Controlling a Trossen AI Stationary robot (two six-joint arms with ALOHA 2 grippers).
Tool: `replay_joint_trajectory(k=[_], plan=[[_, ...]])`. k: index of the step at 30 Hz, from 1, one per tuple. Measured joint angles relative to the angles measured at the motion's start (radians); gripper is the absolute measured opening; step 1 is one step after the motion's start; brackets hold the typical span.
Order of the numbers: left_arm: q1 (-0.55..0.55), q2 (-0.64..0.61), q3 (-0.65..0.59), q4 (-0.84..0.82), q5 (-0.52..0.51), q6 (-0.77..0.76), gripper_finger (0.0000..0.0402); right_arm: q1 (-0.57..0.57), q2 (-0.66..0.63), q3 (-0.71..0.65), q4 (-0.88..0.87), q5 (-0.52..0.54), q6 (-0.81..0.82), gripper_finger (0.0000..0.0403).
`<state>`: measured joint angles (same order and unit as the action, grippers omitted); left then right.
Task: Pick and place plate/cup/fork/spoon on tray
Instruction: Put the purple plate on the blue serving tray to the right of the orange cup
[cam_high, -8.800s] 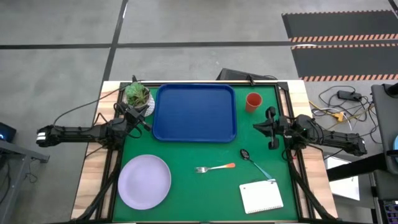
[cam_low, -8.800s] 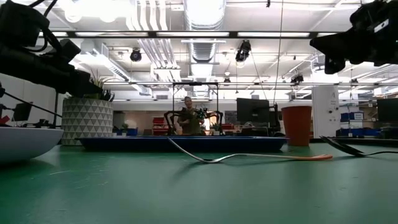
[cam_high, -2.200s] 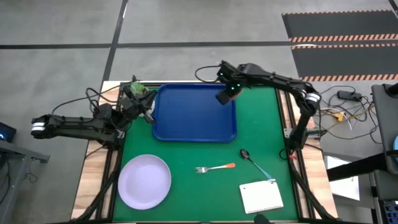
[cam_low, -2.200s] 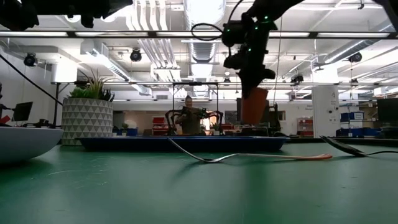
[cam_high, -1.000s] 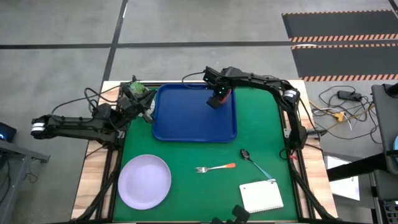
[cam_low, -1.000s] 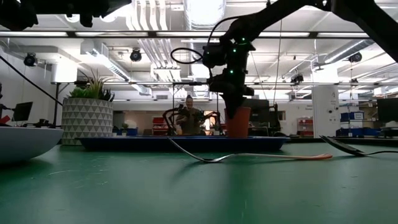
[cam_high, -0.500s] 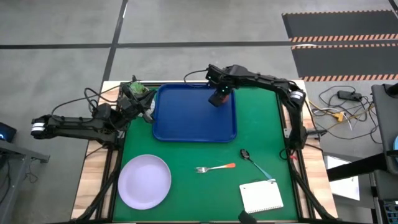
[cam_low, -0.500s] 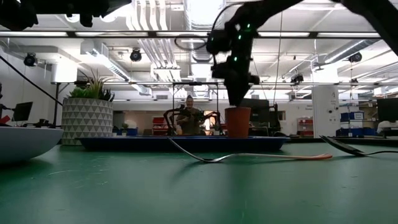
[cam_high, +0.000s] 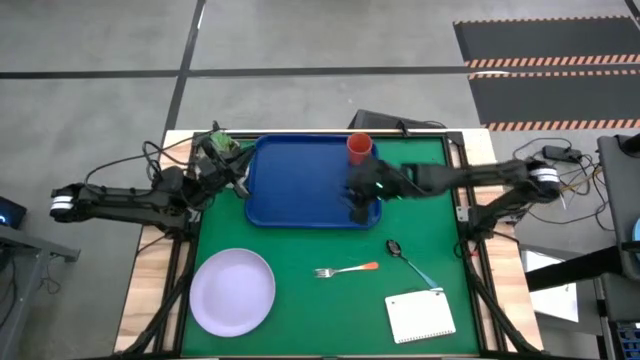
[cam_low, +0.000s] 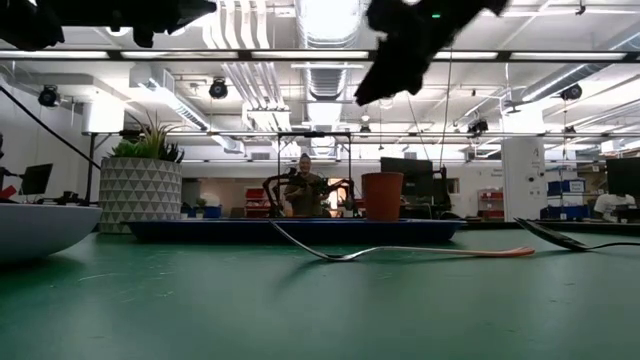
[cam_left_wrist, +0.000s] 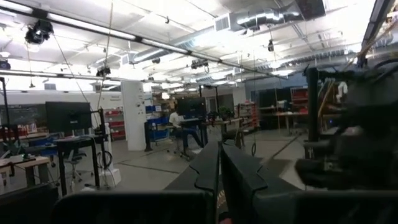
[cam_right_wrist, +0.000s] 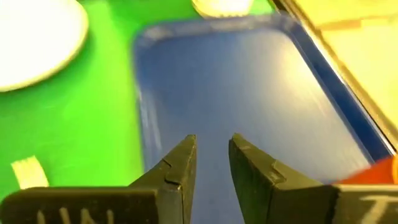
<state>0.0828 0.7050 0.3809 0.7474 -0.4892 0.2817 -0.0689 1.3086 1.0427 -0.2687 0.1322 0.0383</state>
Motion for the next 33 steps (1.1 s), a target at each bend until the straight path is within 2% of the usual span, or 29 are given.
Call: replay_joint_trajectory(k=[4,9,13,17,24,29,33], plan=[[-0.008,0.029,-0.021,-0.001,0.072,-0.091,0.0,0.052,-0.155,-0.212,0.184,-0.001,-0.025,0.0084],[-0.021,0.09,-0.035,0.001,0.167,-0.261,0.0,0.079,-0.337,-0.417,0.312,0.002,-0.047,0.0081],[-0.062,0.16,-0.025,0.007,0.175,-0.343,0.0,0.086,-0.465,-0.552,0.418,-0.001,-0.062,0.0081],[-0.121,0.245,0.008,0.046,0.175,-0.355,0.0,0.085,-0.56,-0.67,0.552,-0.001,-0.105,0.008],[-0.185,0.367,0.099,0.063,0.154,-0.356,0.0,0.085,-0.671,-0.801,0.679,-0.01,-0.142,0.0079],[-0.208,0.467,0.166,0.046,0.153,-0.358,0.0,0.085,-0.742,-0.832,0.679,-0.009,-0.184,0.0079],[-0.209,0.525,0.226,-0.03,0.151,-0.434,0.0,0.084,-0.804,-0.831,0.675,-0.01,-0.242,0.0079]])
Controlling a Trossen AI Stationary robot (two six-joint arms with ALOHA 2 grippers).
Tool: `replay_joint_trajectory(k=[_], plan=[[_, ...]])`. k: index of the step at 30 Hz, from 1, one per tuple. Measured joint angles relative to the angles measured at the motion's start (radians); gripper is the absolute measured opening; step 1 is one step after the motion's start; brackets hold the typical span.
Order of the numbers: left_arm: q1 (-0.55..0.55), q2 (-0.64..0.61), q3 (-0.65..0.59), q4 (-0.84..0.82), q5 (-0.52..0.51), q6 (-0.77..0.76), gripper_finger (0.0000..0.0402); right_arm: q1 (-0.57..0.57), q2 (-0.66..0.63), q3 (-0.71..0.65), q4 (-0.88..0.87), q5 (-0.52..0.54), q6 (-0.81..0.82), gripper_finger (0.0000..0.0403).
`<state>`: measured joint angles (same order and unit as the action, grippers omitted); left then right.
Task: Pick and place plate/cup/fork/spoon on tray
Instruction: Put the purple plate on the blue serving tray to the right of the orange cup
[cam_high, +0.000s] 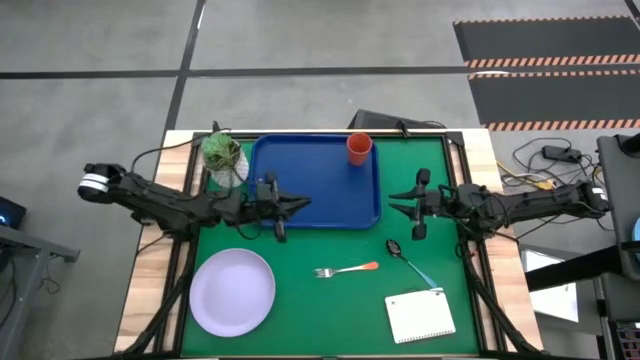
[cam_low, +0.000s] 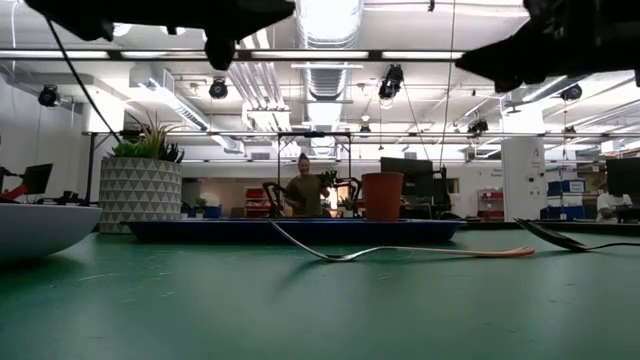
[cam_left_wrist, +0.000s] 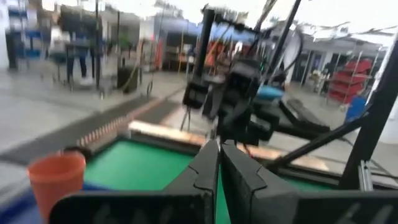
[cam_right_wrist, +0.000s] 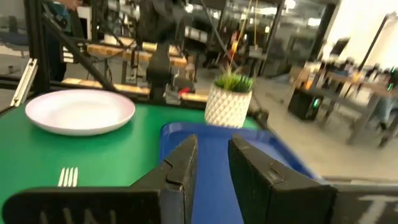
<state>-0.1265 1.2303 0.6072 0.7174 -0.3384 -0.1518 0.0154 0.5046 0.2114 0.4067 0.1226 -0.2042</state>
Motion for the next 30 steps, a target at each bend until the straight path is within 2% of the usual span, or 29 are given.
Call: replay_joint_trajectory(k=[3,6,10,15,20,23,30], plan=[[0.0,0.026,0.051,-0.145,-0.001,-0.105,0.0,0.0,-0.038,0.017,-0.008,0.0,-0.065,0.0079],[-0.009,0.04,0.118,-0.361,-0.004,-0.241,0.0,0.0,-0.066,0.035,-0.007,0.0,-0.135,0.0079],[-0.039,0.061,0.252,-0.714,-0.03,-0.415,0.0,0.0,-0.081,0.053,-0.005,0.0,-0.218,0.0079],[-0.087,0.117,0.454,-1.236,-0.037,-0.695,0.0,0.0,-0.084,0.074,-0.006,0.0,-0.262,0.0079],[-0.141,0.211,0.627,-1.647,0.04,-0.977,0.0,0.0,-0.084,0.097,-0.005,0.001,-0.333,0.0079],[-0.172,0.277,0.687,-1.769,0.091,-1.082,0.0,0.0,-0.084,0.109,-0.005,0.001,-0.357,0.0079],[-0.21,0.392,0.731,-1.776,0.311,-1.238,0.0,0.0,-0.084,0.116,-0.005,0.006,-0.412,0.0079]])
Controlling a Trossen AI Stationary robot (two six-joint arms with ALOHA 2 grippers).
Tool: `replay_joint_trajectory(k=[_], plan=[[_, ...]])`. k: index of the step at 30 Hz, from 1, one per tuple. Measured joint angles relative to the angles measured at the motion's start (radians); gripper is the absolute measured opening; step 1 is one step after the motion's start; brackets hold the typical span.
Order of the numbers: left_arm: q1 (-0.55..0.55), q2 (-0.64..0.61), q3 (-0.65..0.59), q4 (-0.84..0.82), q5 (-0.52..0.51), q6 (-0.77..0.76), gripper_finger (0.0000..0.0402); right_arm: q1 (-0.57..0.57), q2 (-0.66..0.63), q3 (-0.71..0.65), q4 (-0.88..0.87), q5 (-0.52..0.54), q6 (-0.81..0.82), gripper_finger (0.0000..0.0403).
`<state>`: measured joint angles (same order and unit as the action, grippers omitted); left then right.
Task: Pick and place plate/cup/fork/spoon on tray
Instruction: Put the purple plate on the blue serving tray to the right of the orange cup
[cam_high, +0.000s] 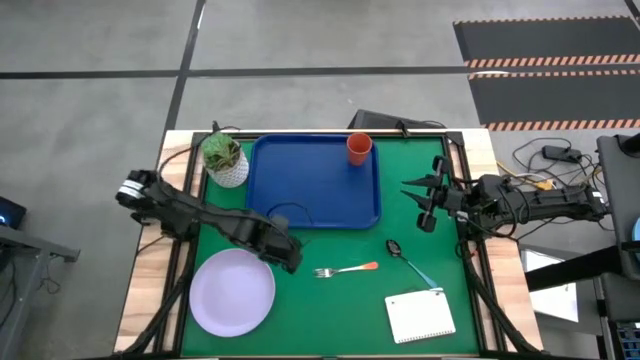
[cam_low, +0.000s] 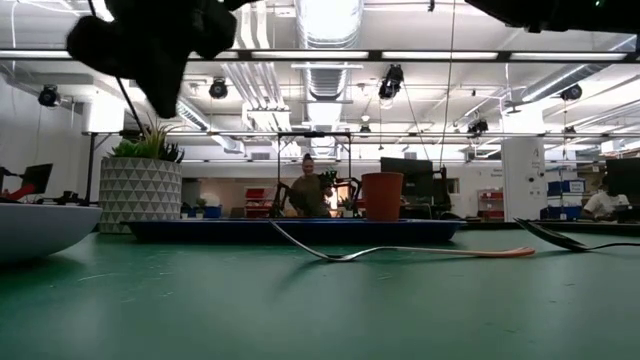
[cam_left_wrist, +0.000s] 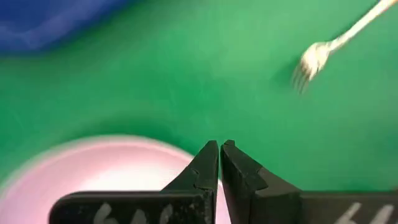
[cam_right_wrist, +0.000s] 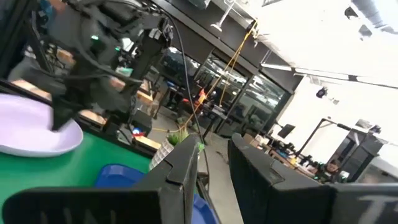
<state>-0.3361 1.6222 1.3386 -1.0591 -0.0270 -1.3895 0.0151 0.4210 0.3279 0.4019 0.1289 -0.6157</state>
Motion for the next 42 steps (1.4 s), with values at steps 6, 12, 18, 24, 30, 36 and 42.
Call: replay_joint_trajectory(k=[6,12,18,24,30,36,42], plan=[[-0.104,0.067,0.052,0.006,0.089,-0.222,0.0,0.0,0.0,0.01,0.008,0.003,-0.051,0.0079],[-0.222,0.134,0.126,0.04,0.092,-0.466,0.0,0.0,0.001,0.021,0.008,0.002,-0.058,0.0079],[-0.272,0.247,0.222,0.112,0.093,-0.54,0.0,0.0,-0.001,0.027,0.009,-0.001,-0.048,0.0079],[-0.274,0.303,0.294,0.109,0.1,-0.534,0.0,0.0,-0.001,0.027,0.008,-0.006,-0.036,0.0079],[-0.273,0.303,0.268,0.098,0.1,-0.49,0.0,0.0,-0.001,0.027,0.008,-0.005,-0.031,0.0079],[-0.268,0.298,0.235,0.088,0.111,-0.419,0.0,0.0,-0.001,0.026,0.008,-0.005,-0.007,0.0079],[-0.266,0.285,0.187,0.014,0.129,-0.406,0.0008,0.0,-0.001,0.026,-0.001,-0.005,0.029,0.0079]])
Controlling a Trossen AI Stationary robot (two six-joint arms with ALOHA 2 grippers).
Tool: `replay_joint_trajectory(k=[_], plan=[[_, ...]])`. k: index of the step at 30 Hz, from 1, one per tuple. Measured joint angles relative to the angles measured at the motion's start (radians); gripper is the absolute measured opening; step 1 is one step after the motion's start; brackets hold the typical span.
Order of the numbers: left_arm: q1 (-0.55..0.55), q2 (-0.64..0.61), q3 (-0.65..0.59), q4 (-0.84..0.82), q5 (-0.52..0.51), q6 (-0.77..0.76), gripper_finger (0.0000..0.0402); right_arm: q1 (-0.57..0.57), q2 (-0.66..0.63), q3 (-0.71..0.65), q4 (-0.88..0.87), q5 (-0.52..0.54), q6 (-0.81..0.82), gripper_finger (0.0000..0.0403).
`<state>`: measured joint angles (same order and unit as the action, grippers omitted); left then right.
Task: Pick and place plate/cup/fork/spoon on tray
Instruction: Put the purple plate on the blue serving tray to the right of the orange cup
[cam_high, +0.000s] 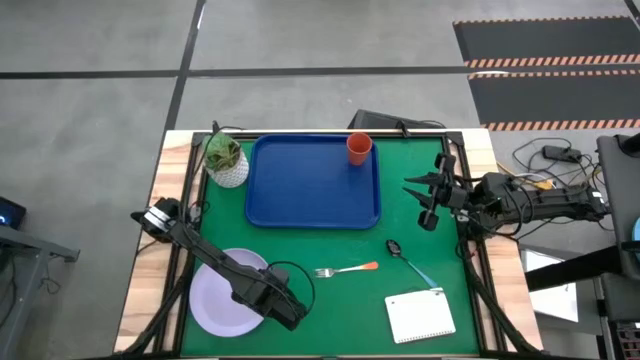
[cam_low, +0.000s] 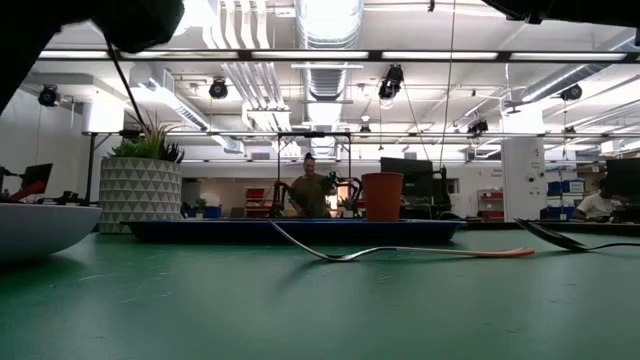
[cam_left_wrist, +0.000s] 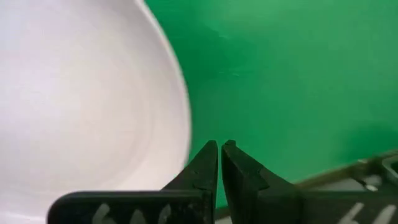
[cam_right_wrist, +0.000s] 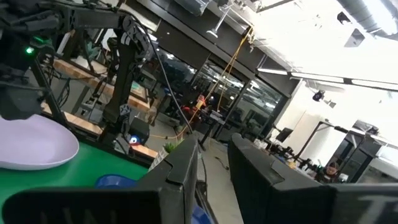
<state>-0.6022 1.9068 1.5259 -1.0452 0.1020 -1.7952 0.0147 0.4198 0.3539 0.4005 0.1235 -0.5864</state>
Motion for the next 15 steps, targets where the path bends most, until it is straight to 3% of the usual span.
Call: replay_joint_trajectory(k=[11,15], plan=[[-0.006,0.003,-0.043,0.011,0.012,0.052,0.013,0.0,0.0,0.0,-0.012,0.0,0.037,0.0079],[-0.006,0.003,-0.088,0.066,0.017,0.049,0.0153,0.0,0.0,0.0,-0.014,0.0,0.034,0.0079]])
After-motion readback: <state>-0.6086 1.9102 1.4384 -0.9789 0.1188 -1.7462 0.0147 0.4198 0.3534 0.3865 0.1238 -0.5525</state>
